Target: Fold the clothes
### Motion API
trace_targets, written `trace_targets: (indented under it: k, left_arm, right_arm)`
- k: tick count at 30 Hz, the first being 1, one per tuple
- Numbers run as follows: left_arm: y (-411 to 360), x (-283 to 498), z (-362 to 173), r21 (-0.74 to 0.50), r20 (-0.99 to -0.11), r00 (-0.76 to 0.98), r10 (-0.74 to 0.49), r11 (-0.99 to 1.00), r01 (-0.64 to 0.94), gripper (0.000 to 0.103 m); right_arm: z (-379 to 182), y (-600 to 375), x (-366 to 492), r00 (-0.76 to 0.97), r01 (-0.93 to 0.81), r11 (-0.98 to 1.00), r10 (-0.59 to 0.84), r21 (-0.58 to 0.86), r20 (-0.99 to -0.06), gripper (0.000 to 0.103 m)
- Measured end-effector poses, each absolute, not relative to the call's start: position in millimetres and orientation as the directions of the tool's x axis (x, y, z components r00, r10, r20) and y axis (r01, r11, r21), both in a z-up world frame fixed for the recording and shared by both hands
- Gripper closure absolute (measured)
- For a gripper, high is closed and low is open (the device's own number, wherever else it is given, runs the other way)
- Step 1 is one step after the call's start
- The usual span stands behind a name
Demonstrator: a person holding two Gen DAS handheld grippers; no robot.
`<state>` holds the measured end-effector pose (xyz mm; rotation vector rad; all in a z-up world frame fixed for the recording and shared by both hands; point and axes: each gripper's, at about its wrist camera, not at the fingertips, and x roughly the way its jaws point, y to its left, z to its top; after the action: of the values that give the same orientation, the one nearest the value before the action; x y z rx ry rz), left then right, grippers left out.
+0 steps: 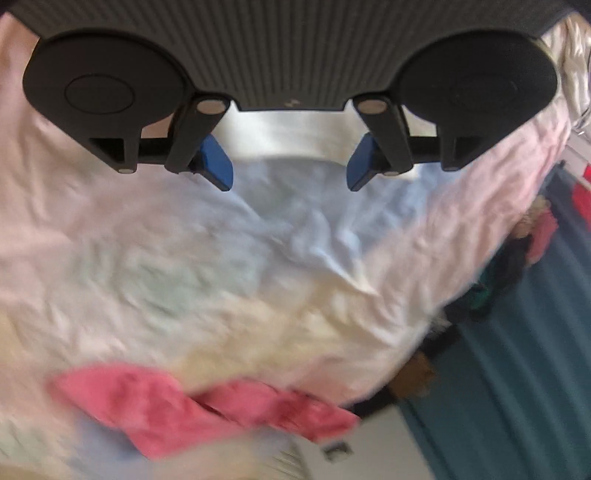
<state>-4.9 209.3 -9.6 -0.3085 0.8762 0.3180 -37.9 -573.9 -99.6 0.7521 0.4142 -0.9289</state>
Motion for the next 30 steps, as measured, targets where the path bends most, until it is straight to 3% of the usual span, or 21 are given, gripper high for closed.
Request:
trace_targets:
  k: [3, 6, 10, 15, 18, 21, 23, 26, 30]
  left_arm:
    - [169.4, 1.3, -1.6, -0.129, -0.742, 0.663, 0.104, 0.947, -0.293, 0.014]
    - [116.5, 15.4, -1.4, -0.120, -0.697, 0.716, 0.042, 0.977, -0.174, 0.011]
    - [40.2, 32.4, -13.6, -0.097, -0.634, 0.771, -0.049, 0.995, -0.017, 0.008]
    - [-38.0, 55.5, -55.8, -0.143, -0.579, 0.792, -0.197, 0.980, 0.139, 0.005]
    - [-68.6, 73.5, -92.2, -0.123, -0.575, 0.792, -0.206, 0.979, 0.165, 0.005]
    - [-82.5, 93.7, -125.2, -0.106, -0.599, 0.780, -0.181, 0.983, 0.147, 0.005]
    - [-82.6, 102.4, -140.4, -0.103, -0.587, 0.793, -0.163, 0.987, 0.127, 0.005]
    - [-83.5, 109.3, -153.3, -0.046, -0.549, 0.830, -0.094, 0.996, 0.082, 0.000]
    - [-78.1, 116.4, -167.3, 0.024, -0.562, 0.827, -0.033, 0.998, 0.056, 0.000]
  right_arm:
    - [-98.9, -574.7, 2.0, 0.672, 0.730, 0.546, -0.468, 0.411, -0.573, 0.032]
    - [-113.7, -574.1, 47.3, 0.726, 0.620, 0.709, -0.353, 0.338, -0.591, 0.035]
    - [-140.4, -589.4, 71.9, 0.689, 0.632, 0.702, -0.315, 0.329, -0.652, 0.035]
    - [-149.0, -603.5, 88.7, 0.679, 0.624, 0.732, -0.331, 0.276, -0.656, 0.034]
    - [-161.6, -603.9, 98.7, 0.675, 0.595, 0.758, -0.289, 0.268, -0.679, 0.033]
    - [-162.4, -591.2, 108.7, 0.646, 0.572, 0.803, -0.316, 0.166, -0.694, 0.050]
    - [-157.0, -587.7, 110.4, 0.655, 0.575, 0.803, -0.336, 0.157, -0.677, 0.086]
    - [-144.6, -589.2, 104.2, 0.669, 0.629, 0.754, -0.400, 0.191, -0.626, 0.089]
    - [-138.8, -590.4, 101.3, 0.663, 0.655, 0.735, -0.448, 0.175, -0.600, 0.089]
